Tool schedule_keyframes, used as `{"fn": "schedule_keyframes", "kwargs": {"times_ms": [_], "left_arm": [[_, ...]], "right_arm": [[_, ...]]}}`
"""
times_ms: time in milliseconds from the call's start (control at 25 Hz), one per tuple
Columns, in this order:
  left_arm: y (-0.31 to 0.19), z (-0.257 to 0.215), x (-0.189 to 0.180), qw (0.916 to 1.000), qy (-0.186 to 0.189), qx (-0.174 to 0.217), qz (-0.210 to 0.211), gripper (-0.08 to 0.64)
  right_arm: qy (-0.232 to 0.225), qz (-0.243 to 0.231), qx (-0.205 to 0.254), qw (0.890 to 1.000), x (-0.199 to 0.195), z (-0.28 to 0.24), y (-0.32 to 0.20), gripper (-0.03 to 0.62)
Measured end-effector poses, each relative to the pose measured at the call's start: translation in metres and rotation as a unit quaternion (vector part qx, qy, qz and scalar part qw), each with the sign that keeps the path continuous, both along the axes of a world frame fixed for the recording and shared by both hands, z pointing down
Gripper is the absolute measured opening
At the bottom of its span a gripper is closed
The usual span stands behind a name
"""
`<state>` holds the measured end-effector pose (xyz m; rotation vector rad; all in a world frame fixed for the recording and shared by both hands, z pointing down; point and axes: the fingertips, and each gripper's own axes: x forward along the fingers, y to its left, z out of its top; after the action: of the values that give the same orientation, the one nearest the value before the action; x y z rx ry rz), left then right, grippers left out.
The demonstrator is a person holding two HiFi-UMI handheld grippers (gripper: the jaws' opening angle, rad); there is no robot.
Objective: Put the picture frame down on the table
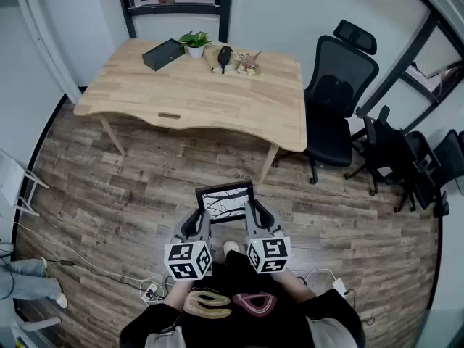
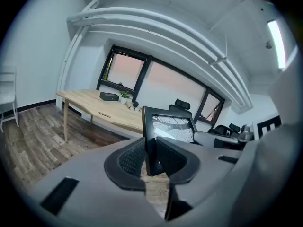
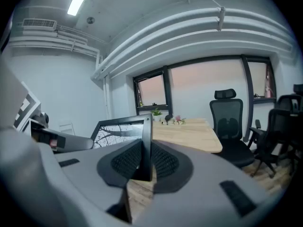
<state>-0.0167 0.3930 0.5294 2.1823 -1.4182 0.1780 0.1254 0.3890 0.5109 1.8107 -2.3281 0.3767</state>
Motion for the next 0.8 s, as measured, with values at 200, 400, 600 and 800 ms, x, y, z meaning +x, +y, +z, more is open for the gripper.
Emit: {"fn": "schedule_keyframes", "kwargs": {"times_ms": [200,400,600,800], "left_arm": [[-0.006,-0.001,0.014,1.0,-0.008,0.005,-0.001,0.084],[-0.015,-0.002,0.031,0.9999,-0.006,0.009,-0.012,0.084],[-0.028,-0.002,0.047,0.9997,-0.012,0.014,-0.019,0.084],[-0.038,0.002,0.069,0.9995,-0.008,0.011,-0.029,0.084]], "right_arm": [[-0.001,-0.001,0.001,1.0,0.014,0.0,-0.007,0.074],[-0.012,-0.004,0.007,1.0,0.031,-0.001,-0.019,0.074],[-0.028,-0.013,0.006,0.999,0.048,0.003,-0.032,0.078],[-0.023,-0.027,0.008,0.999,0.069,0.005,-0.047,0.078]]}}
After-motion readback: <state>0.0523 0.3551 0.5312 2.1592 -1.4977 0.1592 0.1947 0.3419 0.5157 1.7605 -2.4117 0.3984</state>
